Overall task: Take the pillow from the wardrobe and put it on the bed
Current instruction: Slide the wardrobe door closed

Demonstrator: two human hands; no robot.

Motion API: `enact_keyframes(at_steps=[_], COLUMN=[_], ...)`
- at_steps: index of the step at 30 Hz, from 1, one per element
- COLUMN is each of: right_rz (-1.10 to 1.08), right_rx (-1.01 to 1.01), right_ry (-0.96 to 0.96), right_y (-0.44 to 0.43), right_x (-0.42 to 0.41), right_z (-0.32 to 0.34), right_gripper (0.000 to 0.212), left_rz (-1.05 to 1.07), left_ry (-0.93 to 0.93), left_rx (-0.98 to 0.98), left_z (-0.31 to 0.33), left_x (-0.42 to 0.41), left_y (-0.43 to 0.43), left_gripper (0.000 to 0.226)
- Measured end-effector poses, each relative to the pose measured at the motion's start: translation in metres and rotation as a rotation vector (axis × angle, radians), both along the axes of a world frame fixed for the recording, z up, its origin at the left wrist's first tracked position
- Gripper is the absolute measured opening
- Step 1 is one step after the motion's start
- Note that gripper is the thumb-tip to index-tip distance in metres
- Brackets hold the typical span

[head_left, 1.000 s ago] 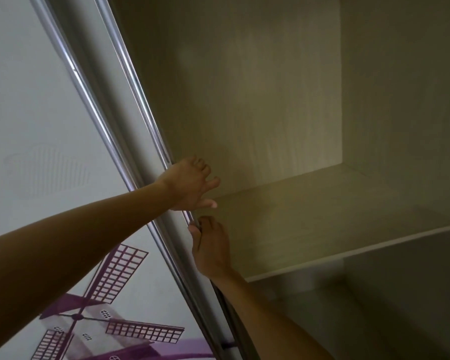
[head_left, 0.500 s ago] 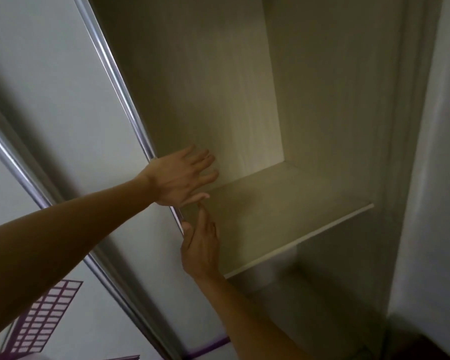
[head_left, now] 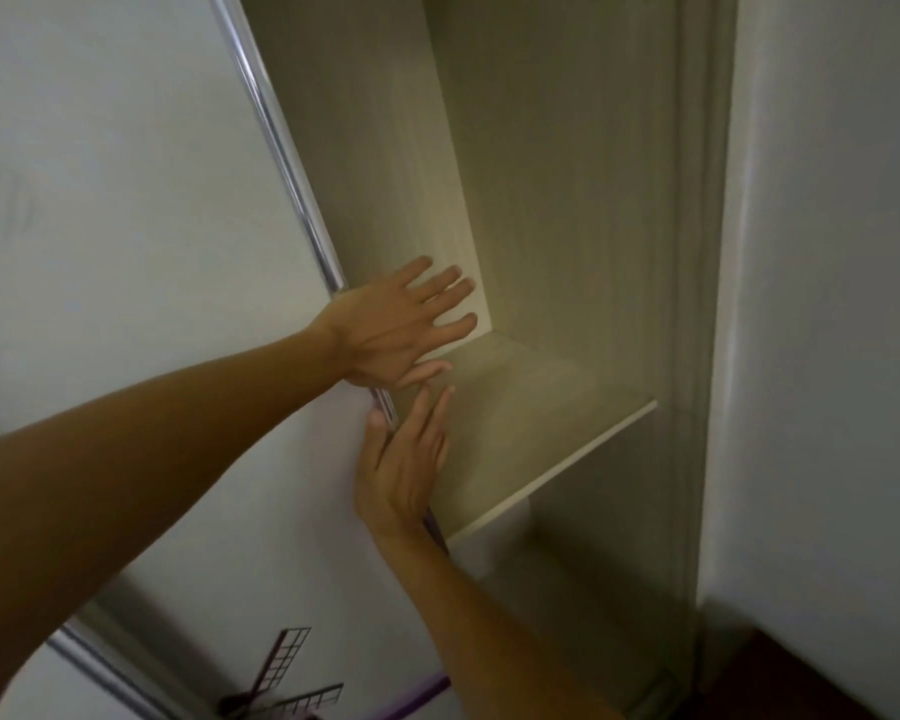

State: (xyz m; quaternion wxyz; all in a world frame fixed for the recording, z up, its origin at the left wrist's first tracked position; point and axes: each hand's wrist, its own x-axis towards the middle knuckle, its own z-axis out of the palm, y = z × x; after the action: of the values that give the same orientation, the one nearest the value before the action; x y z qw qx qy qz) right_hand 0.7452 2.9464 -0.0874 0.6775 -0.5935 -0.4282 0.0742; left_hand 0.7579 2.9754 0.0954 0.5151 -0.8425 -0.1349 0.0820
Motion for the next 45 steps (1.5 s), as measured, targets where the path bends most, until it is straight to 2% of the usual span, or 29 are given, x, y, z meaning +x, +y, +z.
enact_keyframes(at_steps=[11,23,28,45], right_rz=[-0.252,-0.361,-0.418,-0.623], right_rx=[0.018,0.051,0.032,-0.051], right_ry=[-0.002,-0.003,0.029,-0.077], right_y=[0.044,0.092,0.109,0.144], right_x=[0.091,0.2,0.235,0.332], right_z=[0.0,-0.001,0.001,-0.002], right_gripper=[0.07,0.067,0.069,0.074], left_rz=[-0.221,-0.279,-0.327,-0.54], left_ry=[-0.047,-0.187,-0.193,-0.158], left_rx=[0.013,0.034,0.052,0.098], left_z=[0.001,0.013,0.011,0.01], left_x=[0.094,0.189,0.227,0.327], left_y=[0.038,0.085,0.105,0.148], left_gripper=[0.066,0.071,0.07,0.066])
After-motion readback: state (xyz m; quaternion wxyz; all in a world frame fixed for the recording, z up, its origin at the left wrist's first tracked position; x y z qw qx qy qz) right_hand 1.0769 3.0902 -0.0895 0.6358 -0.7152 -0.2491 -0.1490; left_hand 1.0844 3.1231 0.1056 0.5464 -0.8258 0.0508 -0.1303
